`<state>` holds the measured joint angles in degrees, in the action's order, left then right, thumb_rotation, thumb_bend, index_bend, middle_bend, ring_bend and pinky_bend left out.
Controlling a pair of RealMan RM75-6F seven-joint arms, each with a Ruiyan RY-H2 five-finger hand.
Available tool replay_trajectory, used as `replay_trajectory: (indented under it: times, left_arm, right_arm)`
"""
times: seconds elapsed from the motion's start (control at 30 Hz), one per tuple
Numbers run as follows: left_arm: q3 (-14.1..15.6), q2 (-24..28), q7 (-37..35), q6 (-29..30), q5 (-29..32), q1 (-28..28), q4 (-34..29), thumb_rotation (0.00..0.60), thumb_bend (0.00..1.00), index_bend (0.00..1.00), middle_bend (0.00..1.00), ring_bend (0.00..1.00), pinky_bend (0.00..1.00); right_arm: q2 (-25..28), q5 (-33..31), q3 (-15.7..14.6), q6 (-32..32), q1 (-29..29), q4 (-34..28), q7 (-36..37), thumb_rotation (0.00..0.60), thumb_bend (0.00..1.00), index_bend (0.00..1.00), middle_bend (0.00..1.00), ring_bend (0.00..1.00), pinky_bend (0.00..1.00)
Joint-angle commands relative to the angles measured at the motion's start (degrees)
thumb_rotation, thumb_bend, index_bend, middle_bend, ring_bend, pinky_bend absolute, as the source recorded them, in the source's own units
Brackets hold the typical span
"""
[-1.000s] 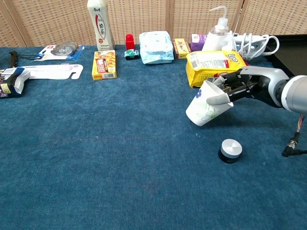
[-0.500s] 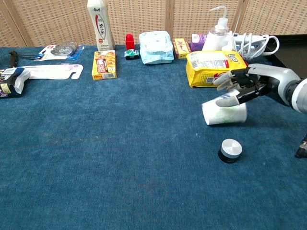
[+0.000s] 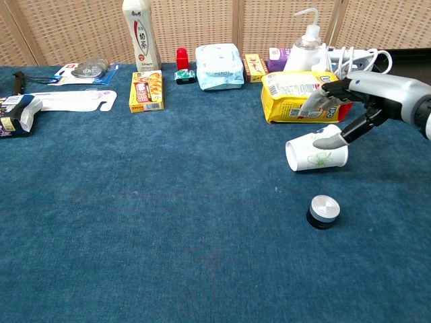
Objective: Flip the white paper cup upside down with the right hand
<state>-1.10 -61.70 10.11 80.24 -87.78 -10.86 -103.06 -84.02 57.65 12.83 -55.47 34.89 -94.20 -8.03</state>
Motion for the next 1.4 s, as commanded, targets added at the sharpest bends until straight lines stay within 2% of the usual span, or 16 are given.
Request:
replay_trajectory:
  times: [0.03, 0.47, 1.0, 1.4]
  left_arm:
    - [0.01, 0.09, -0.11, 0.06, 0.05, 0.08, 0.13, 0.434, 0.14, 0.16, 0.25, 0.15, 0.18]
    - [0.09, 0.33, -0.73, 0.18, 0.4, 0.46, 0.76, 0.429, 0.14, 0.16, 0.25, 0.15, 0.18]
    - [0.07, 0.33, -0.42, -0.13, 0.31, 0.35, 0.44, 0.431, 0.14, 0.16, 0.25, 0.15, 0.18]
    - [0.17, 0.45, -1.06, -0.22, 0.34, 0.45, 0.58, 0.432, 0.14, 0.16, 0.25, 0.15, 0.18]
  right_arm:
    - [-1.09, 1.73, -1.24, -0.67, 1.6, 1.2, -3.63, 0.542, 0.27, 0.28, 0.21, 0.16, 0.04]
    - [-4.39, 3.33, -2.24, 1.8, 7.19, 6.93, -12.74, 0.546, 0.27, 0.29, 0.21, 0.15, 0.03]
    - [-6.18, 5.04, -4.3, 0.9, 7.86, 11.45, -16.14, 0.545, 0.27, 0.3, 0.21, 0.15, 0.03]
    - [-8.37, 3.29, -4.89, -0.99, 8.28, 12.83, -22.92, 0.547, 0.27, 0.32, 0.21, 0.15, 0.04]
